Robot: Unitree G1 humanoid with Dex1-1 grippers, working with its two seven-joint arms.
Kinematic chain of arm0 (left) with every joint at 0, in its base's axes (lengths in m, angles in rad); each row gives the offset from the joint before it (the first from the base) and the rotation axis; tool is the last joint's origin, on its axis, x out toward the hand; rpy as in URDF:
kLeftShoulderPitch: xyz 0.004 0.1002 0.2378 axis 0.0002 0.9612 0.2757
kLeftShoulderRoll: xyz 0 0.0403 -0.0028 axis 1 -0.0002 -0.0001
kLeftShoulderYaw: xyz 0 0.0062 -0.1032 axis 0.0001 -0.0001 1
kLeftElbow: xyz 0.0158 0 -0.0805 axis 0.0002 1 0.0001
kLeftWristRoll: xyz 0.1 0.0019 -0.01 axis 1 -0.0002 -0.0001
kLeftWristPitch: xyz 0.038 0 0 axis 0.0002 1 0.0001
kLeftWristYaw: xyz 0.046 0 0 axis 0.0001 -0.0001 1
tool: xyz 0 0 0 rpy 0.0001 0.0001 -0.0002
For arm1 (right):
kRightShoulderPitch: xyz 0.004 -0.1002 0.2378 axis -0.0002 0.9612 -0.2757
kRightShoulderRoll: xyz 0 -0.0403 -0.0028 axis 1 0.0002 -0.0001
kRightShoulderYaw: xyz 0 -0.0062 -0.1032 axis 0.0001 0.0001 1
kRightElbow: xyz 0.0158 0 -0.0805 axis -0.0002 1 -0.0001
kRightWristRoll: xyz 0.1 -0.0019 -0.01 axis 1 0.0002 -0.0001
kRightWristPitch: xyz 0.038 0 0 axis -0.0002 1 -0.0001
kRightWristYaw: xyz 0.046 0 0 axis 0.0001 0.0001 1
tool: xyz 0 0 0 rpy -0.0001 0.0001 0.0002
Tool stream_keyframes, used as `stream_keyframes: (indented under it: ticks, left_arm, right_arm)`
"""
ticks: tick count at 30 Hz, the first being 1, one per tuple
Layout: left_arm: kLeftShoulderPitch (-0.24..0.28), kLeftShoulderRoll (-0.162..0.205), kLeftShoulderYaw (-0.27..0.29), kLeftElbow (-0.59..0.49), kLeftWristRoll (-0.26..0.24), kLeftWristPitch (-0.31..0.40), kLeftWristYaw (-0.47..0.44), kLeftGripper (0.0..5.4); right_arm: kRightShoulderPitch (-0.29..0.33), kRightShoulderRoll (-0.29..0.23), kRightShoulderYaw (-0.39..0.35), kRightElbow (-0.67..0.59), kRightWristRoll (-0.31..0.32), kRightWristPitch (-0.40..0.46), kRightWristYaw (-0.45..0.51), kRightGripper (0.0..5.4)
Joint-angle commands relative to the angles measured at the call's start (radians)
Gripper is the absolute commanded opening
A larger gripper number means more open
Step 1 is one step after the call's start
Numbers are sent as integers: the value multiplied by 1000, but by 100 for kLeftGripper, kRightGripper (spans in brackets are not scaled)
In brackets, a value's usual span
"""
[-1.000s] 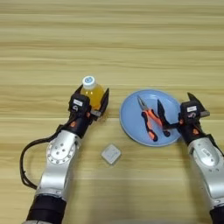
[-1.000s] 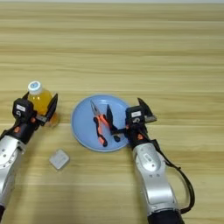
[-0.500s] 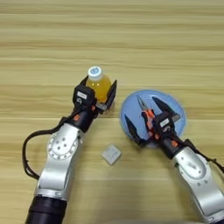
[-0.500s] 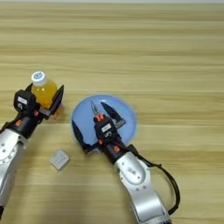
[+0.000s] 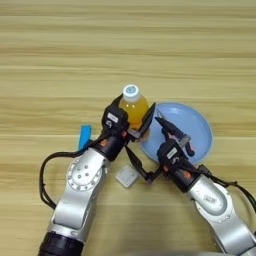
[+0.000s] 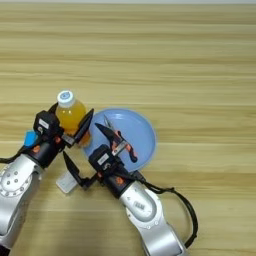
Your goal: Move the objects on the table
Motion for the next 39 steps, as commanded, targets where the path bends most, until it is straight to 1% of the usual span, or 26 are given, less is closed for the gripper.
stream_keyframes:
  ticks: [1,9,13,16,19,21,24,31,32,33,36,37,39]
  left_arm:
    - [-1,2,-20,-46,-5,11,-13,345]
    - [11,22,-25,-64,-13,19,-38,345]
    - [21,31,-44,-80,-13,26,-57,345]
    - [26,35,-52,-67,-18,28,-67,345]
    - [27,34,-56,-55,-23,28,-70,345]
    - [29,25,-62,-40,-30,28,-73,345]
    - [33,13,-79,-20,-28,24,-75,345]
    - [38,5,-100,-11,-27,21,-75,345]
    - [38,3,-101,-9,-27,21,-75,345]
    - [37,2,-103,-8,-27,21,-74,345]
    - [36,1,-102,1,-27,18,-74,345]
    - [36,1,-101,3,-27,17,-74,345]
    - [34,1,-98,8,-27,15,-74,345]
  right_arm:
    - [-14,7,-1,1,-12,-6,-15,540]
    - [-21,9,1,14,-20,-7,-30,540]
    - [-26,12,-5,24,-24,-7,-40,540]
    - [-28,14,-7,27,-25,-7,-50,540]
    - [-30,17,-8,30,-23,-8,-54,540]
    - [-31,19,-10,32,-22,-9,-55,540]
    - [-33,21,-12,36,-21,-9,-55,540]
    - [-37,26,-15,52,-10,-9,-47,540]
    - [-37,27,-15,53,-9,-9,-46,518]
    - [-38,28,-16,54,-8,-9,-45,511]
    - [-39,30,-19,56,-3,-11,-44,465]
    - [-39,31,-20,57,0,-11,-43,428]
    - [-39,34,-26,53,12,-9,-39,405]
